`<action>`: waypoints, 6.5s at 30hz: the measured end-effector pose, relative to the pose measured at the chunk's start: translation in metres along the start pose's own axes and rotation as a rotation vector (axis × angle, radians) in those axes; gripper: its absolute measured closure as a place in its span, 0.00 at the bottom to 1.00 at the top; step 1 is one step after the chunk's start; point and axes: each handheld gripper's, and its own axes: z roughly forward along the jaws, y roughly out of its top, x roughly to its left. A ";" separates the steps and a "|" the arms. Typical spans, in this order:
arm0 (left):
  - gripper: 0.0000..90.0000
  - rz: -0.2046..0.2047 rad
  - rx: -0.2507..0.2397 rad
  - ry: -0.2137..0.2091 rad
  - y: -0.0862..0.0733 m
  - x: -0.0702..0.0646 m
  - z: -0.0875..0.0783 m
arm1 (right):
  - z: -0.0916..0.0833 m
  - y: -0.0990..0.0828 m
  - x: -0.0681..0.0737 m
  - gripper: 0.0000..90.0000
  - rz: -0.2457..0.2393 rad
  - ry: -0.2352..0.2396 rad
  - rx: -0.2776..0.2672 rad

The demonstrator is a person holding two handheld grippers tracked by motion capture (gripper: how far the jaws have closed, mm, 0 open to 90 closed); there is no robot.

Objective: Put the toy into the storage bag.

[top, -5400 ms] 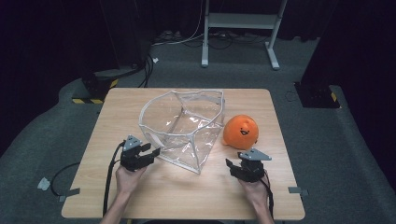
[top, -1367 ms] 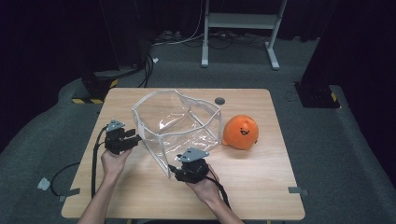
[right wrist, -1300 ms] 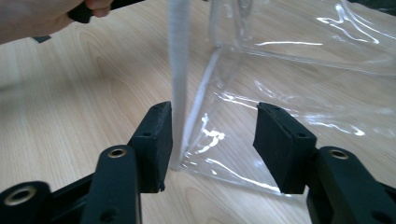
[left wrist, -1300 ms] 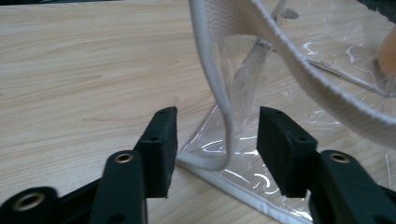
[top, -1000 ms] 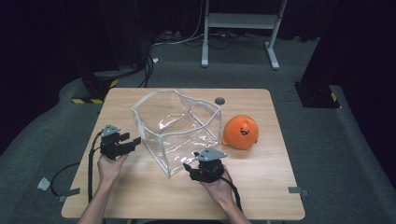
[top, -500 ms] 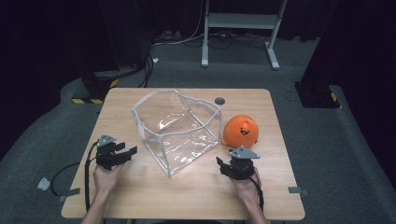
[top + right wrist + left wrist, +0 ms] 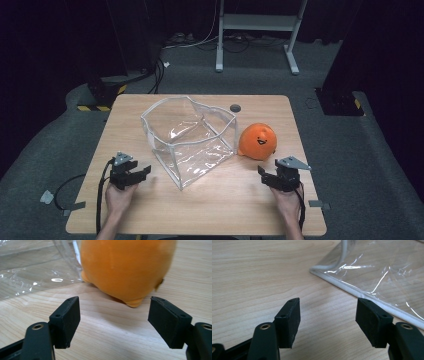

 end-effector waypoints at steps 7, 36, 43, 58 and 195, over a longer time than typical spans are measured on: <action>0.39 -0.144 -0.108 0.034 -0.013 -0.015 0.014 | -0.007 0.003 -0.014 0.24 0.010 -0.012 -0.022; 0.35 -0.184 -0.198 0.055 -0.024 -0.019 0.025 | 0.013 0.070 -0.022 0.12 -0.040 0.026 -0.034; 0.34 -0.279 -0.278 0.067 -0.024 -0.027 0.031 | 0.021 0.081 -0.025 0.10 -0.028 0.041 -0.025; 0.33 0.096 0.001 0.058 -0.026 -0.007 0.013 | 0.042 0.101 -0.032 0.07 -0.018 0.086 0.004; 0.30 -0.105 -0.148 0.073 -0.028 -0.020 0.023 | -0.082 0.231 0.048 0.71 -0.144 0.290 -0.045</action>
